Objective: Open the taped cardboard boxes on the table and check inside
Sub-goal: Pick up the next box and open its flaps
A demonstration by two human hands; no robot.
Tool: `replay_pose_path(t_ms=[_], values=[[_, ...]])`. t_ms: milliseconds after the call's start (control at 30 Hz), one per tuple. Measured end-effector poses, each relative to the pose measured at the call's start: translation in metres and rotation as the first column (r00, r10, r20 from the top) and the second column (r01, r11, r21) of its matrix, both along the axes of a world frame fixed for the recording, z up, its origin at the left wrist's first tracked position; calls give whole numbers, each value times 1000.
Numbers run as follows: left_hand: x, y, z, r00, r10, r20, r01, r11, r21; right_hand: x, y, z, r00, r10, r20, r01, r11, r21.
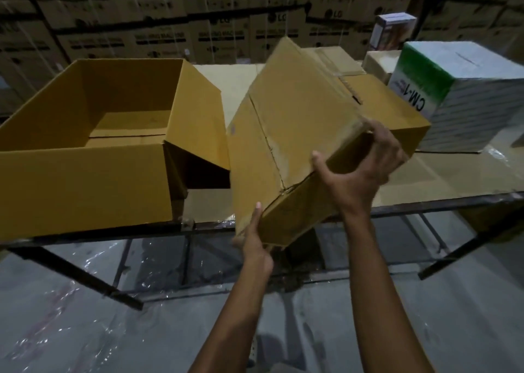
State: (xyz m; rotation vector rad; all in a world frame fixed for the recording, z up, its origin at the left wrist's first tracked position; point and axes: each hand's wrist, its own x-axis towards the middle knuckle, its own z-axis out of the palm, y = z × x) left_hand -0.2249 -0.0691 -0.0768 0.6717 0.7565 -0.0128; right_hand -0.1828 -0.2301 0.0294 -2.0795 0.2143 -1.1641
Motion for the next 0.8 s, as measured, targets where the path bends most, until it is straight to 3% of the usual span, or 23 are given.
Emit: replay_pose_path(t_ms=[67, 133, 267, 400, 533, 700, 800], values=[[3, 1, 9, 988, 149, 31, -151, 939, 308, -3, -18, -14, 998, -66, -19, 69, 980, 187], [2, -4, 17, 985, 112, 134, -168, 814, 557, -9, -29, -29, 994, -103, -42, 110, 951, 289], [-5, -19, 22, 997, 34, 76, -81, 634, 769, -16, -49, -44, 997, -68, -36, 76, 939, 335], [1, -8, 21, 999, -20, -39, 42, 734, 678, -21, -55, -47, 999, -34, -25, 41, 924, 381], [11, 11, 18, 994, -88, -62, 106, 888, 447, -23, -50, -44, 999, -34, -7, 35, 928, 370], [5, 23, 18, 993, -92, -74, 101, 985, 139, -34, -39, -47, 992, -115, 46, 93, 935, 343], [-5, 15, 21, 994, -97, -53, 103, 985, 140, -50, -41, -62, 988, -140, 59, 106, 914, 391]])
